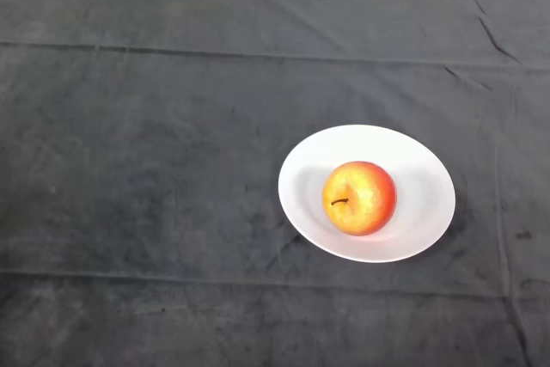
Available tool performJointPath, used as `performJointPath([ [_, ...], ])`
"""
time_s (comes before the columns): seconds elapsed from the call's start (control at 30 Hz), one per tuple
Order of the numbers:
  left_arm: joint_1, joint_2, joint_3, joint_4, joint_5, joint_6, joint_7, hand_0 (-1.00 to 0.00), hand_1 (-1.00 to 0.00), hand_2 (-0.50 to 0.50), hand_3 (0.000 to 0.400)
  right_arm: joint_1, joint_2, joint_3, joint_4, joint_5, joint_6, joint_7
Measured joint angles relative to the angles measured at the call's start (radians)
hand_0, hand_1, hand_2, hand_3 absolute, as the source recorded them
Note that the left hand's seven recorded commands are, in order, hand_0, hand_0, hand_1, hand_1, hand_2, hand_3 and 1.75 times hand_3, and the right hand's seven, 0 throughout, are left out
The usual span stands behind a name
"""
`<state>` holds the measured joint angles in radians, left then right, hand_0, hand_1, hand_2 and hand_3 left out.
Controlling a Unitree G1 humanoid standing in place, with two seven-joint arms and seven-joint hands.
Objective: Move the apple to the plate
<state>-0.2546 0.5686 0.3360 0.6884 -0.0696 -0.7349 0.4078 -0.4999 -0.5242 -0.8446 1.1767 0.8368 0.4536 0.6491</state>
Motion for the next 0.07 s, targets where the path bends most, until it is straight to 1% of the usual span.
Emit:
performJointPath([
  [0.07, 0.0, -0.003, 0.0, 0.0, 0.003, 0.0, -0.003, 0.0, 0.0, 0.0, 0.0, 0.0, 0.0, 0.0, 0.0, 0.0, 0.0, 0.0],
])
